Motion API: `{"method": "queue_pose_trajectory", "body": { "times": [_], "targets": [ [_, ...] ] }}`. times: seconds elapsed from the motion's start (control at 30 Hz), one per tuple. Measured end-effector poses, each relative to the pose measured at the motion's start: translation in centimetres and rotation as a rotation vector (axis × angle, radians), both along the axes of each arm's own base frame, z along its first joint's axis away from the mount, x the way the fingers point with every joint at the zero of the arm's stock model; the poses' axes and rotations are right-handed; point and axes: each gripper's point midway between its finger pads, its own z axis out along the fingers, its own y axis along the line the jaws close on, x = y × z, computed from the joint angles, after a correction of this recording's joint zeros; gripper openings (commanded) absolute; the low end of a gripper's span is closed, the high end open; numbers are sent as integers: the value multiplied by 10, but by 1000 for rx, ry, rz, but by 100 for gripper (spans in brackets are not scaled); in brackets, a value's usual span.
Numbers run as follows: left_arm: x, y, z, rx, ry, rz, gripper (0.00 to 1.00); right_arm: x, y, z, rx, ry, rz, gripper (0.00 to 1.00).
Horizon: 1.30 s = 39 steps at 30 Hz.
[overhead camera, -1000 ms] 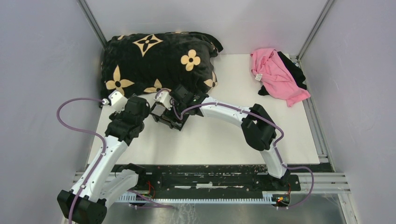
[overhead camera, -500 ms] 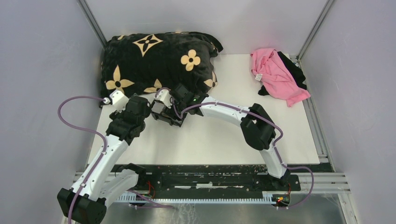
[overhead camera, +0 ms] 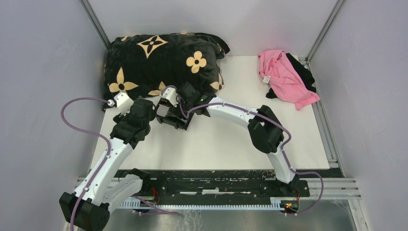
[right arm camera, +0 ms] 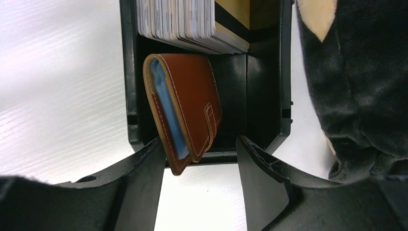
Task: Put the credit cards into the card holder
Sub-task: Pick up the card holder from the storage box.
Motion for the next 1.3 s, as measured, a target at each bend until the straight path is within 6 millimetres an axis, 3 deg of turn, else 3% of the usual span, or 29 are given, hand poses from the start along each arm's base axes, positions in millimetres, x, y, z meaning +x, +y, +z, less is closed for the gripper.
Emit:
{"method": "queue_pose_trajectory", "body": {
  "times": [0.4, 0.6, 0.8, 1.07, 1.3],
  "targets": [
    [3, -1, 3, 17, -1, -13, 97, 12, 7, -25, -2, 33, -2, 56],
    [5, -2, 5, 12, -14, -14, 98, 15, 11, -31, 11, 52, -1, 32],
    [6, -2, 6, 10, -20, -14, 98, 15, 13, -28, 20, 52, 0, 17],
    [8, -6, 7, -11, -38, -29, 98, 14, 10, -23, 19, 43, -2, 13],
    [8, -12, 19, -27, -80, -86, 94, 16, 3, 9, 37, 12, -28, 13]
  ]
}}
